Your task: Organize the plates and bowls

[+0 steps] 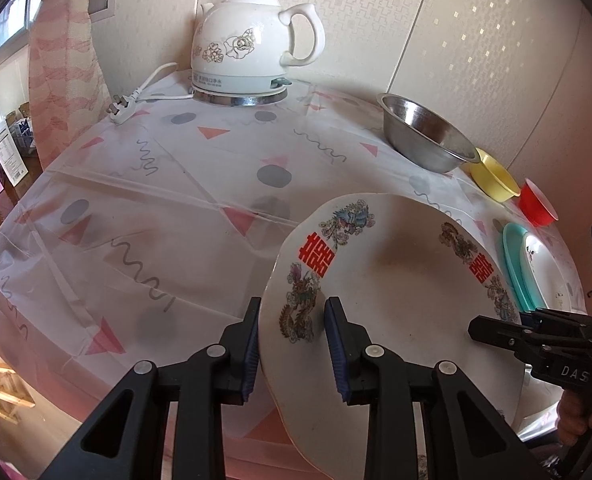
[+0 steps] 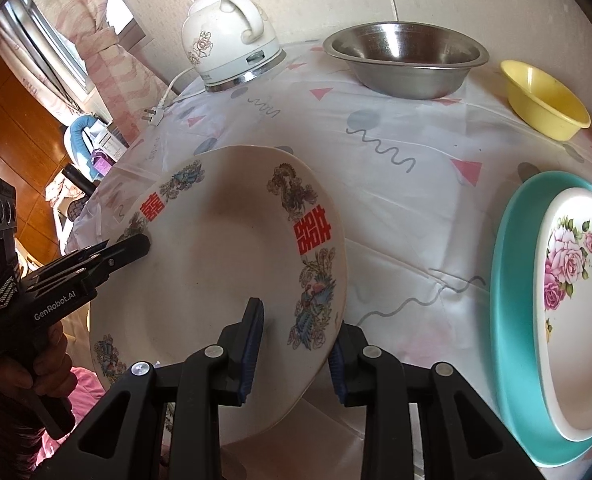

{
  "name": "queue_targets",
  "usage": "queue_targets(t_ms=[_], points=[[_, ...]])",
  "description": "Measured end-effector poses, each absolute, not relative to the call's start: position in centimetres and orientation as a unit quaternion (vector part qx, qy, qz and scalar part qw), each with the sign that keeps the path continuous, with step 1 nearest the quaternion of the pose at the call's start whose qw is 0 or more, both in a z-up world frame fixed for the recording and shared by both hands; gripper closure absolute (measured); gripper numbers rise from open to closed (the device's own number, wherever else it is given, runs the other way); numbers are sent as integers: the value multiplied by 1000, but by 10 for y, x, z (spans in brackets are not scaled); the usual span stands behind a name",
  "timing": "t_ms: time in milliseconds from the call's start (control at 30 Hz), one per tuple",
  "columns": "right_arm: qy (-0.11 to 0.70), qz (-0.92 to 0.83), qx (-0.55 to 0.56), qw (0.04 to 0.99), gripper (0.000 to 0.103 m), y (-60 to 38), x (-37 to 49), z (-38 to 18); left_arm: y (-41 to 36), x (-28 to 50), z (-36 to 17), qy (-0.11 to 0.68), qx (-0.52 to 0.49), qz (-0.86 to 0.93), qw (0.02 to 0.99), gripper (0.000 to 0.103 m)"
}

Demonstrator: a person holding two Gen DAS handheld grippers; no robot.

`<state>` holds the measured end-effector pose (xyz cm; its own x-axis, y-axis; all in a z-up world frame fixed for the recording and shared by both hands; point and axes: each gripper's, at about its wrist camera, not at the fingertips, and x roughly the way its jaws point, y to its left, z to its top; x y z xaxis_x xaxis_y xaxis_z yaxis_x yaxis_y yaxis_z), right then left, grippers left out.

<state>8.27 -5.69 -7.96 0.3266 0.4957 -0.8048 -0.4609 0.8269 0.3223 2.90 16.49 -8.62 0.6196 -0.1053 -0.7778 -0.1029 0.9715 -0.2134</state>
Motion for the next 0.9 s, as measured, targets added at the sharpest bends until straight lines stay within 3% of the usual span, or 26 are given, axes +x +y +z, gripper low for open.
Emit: queue_targets(t_ms=[900], points=[[462,239,0,854,72,-107,74,-59,115,40,-65,420,-73,-58,903,74]])
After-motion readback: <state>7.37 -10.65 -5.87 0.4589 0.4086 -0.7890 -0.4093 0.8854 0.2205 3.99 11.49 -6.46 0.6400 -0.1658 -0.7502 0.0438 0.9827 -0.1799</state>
